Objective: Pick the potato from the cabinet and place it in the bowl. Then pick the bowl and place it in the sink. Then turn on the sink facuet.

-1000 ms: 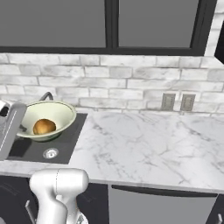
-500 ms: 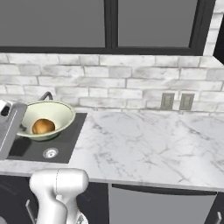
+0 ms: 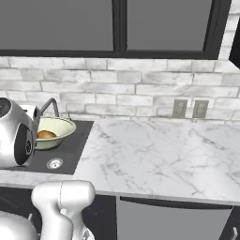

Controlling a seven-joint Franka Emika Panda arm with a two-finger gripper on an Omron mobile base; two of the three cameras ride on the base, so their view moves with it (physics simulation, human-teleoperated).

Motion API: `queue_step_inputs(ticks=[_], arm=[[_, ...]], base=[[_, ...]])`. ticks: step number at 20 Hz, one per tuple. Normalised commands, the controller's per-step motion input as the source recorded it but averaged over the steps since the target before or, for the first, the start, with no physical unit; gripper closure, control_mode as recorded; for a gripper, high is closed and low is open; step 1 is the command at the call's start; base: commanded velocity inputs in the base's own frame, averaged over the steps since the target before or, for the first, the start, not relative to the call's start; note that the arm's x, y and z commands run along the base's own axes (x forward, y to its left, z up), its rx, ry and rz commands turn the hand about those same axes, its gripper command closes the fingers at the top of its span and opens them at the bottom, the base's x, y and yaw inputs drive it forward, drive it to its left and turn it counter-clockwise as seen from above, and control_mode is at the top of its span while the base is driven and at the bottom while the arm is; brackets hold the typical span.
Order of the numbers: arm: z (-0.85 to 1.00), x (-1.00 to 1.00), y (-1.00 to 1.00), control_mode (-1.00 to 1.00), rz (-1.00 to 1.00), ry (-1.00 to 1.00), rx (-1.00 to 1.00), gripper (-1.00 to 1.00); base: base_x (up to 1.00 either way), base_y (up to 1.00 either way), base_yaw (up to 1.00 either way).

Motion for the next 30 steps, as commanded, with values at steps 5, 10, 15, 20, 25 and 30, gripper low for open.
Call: queue_step_inputs(ticks=[5,10,15,20,25,30], arm=[[-0.74,0.08,0.06,-1.0,0.39,0.03,-0.13,1.0],[-0.65,0.26,0.24,-1.0,0.38,0.0,-0.09,1.0],[-0.54,0.46,0.53,-1.0,0.29,-0.12,-0.05,1.0],[-0.42,0.66,0.55,-1.0,0.2,-0.08,0.0,1.0],[-0.32,0.6,0.18,-1.0,0.08,0.01,0.0,1.0],[-0.2,0.59,0.0,-1.0,0.03,0.03,0.02,1.0]], base=[[0.0,0.0,0.0],[0.0,0.0,0.0],[0.0,0.0,0.0],[0.0,0.0,0.0],[0.0,0.0,0.0],[0.0,0.0,0.0]])
